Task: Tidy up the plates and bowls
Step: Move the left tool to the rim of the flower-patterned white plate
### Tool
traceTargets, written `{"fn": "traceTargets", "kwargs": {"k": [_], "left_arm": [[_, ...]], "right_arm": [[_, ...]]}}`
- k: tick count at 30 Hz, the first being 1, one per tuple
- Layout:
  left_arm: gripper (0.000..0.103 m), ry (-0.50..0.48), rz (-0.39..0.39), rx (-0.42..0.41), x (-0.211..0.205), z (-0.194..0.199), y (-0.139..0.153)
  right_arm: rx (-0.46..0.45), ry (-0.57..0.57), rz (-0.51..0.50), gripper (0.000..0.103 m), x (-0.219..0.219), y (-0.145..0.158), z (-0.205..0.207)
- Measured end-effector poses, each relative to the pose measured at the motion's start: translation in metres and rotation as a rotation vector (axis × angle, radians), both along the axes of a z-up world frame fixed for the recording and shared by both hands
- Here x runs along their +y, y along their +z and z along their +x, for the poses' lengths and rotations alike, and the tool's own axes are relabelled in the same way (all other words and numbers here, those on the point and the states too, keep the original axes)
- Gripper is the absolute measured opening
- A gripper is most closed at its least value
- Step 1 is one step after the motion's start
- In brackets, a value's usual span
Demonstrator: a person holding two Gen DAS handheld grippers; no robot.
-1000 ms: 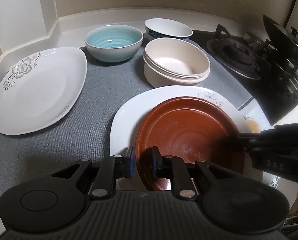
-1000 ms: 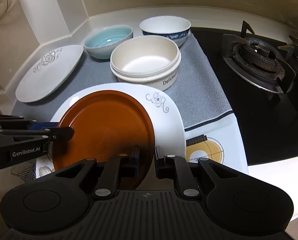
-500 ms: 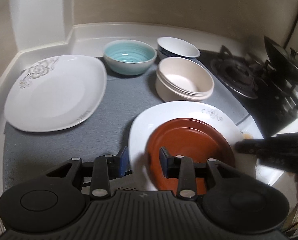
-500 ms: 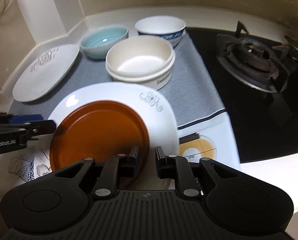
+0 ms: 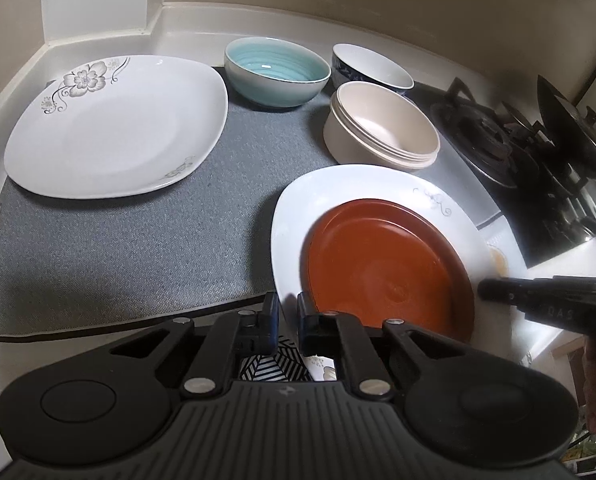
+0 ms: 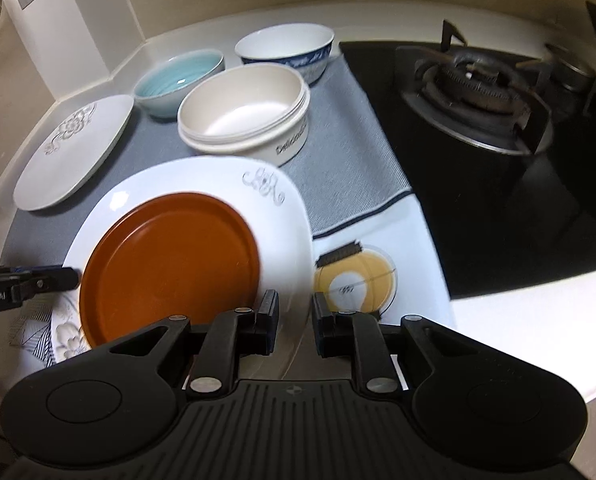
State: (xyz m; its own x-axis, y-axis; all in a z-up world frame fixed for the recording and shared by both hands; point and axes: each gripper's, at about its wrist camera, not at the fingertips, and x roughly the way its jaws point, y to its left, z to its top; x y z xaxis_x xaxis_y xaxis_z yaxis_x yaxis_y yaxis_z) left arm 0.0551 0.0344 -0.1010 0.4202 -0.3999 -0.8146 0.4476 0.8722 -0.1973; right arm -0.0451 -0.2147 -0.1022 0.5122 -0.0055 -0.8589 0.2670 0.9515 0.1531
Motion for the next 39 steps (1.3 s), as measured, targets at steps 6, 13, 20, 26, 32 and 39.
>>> {"fn": "traceTargets", "kwargs": {"k": [6,13,20,26,32,39], "left_arm": [[0.009,-0.004,0.007,0.000,0.007,-0.006,0.000],[0.009,0.000,0.004,-0.008,0.014,-0.009,0.000],[0.012,0.028,-0.017,-0.003,0.020,-0.008,0.003],[0.024,0.161,-0.044,-0.034,0.047,0.012,0.012],[0.025,0.342,-0.078,-0.062,0.084,0.046,0.018],[0.029,0.583,-0.170,0.001,0.124,0.087,0.006]], "right_arm": [[0.005,0.017,-0.021,0.020,0.009,0.001,-0.006],[0.009,0.044,-0.015,0.019,0.018,0.004,-0.013],[0.018,0.024,-0.011,0.022,0.017,0.004,-0.011],[0.012,-0.007,-0.021,0.027,0.013,0.007,-0.016],[0.013,-0.018,-0.029,0.028,0.012,0.009,-0.016],[0.000,-0.001,-0.039,0.028,0.018,0.015,-0.010]]}}
